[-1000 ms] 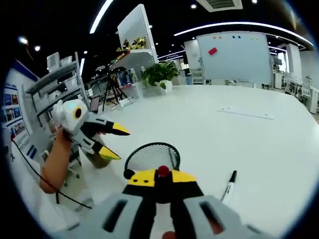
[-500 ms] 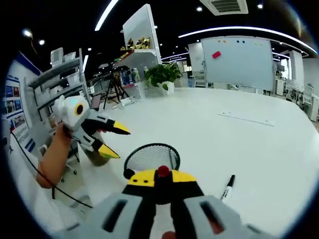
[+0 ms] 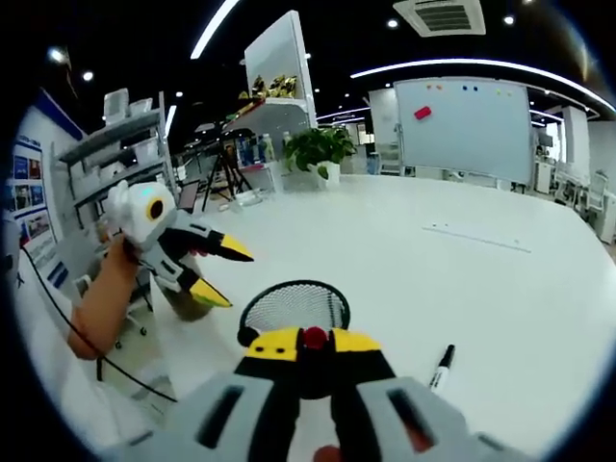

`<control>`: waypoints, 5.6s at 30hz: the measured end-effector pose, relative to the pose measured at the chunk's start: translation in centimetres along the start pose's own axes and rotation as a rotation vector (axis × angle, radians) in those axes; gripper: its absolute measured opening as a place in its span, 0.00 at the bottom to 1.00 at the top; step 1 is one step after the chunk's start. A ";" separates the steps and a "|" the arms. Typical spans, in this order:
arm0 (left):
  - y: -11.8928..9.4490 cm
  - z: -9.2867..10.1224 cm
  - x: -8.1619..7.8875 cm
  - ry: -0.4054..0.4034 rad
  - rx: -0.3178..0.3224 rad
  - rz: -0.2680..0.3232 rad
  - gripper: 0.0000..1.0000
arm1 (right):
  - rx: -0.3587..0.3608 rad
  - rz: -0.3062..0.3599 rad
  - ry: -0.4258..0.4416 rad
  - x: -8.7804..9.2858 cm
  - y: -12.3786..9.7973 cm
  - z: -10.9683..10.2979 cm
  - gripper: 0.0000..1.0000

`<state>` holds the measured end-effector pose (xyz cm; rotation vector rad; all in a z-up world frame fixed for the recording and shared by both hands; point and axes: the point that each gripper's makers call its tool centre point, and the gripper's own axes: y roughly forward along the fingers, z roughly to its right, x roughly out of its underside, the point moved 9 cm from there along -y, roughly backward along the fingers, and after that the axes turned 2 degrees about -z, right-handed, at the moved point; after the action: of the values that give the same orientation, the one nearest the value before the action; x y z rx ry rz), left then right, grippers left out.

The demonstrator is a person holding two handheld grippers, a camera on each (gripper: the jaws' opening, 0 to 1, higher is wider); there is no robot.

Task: Pick up the whiteboard markers from the pen holder and place them facing the whiteboard neatly

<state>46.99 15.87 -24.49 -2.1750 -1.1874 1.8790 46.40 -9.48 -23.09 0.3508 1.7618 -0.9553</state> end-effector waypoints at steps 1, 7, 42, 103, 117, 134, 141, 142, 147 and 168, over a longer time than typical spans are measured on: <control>0.0 0.0 0.0 0.000 0.000 0.000 0.43 | -0.001 0.001 -0.001 0.0 0.0 0.0 0.10; 0.0 0.0 0.0 0.001 0.001 0.000 0.43 | 0.000 -0.001 -0.010 0.1 0.0 0.0 0.09; 0.0 -0.2 0.1 -0.005 -0.002 -0.006 0.43 | -0.004 0.143 -0.037 -0.1 -1.5 -0.3 0.06; 0.3 0.0 0.2 -0.009 -0.008 -0.018 0.43 | 0.288 0.620 0.090 1.6 -8.5 2.2 0.07; 0.2 0.0 0.1 -0.009 -0.009 -0.018 0.43 | 0.451 0.644 0.076 3.2 -8.9 3.2 0.07; 0.2 0.2 0.1 -0.007 -0.009 -0.017 0.43 | 0.595 0.573 0.063 6.1 -8.4 4.7 0.07; 0.3 0.0 0.1 -0.007 -0.010 -0.016 0.43 | 0.621 0.548 0.064 7.1 -8.1 5.0 0.07; 0.3 0.0 0.2 -0.007 -0.010 -0.016 0.43 | 0.623 0.544 0.064 7.2 -8.1 5.0 0.07; 0.3 -0.2 0.3 -0.007 -0.010 -0.016 0.43 | 0.645 0.523 0.023 7.4 -7.9 4.9 0.07; 0.4 -0.4 0.4 -0.007 -0.011 -0.016 0.43 | 0.665 0.457 0.061 8.7 -6.9 5.2 0.08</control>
<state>47.48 15.99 -24.95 -2.1590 -1.2154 1.8797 41.95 -19.53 -28.55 1.1607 1.2824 -1.1696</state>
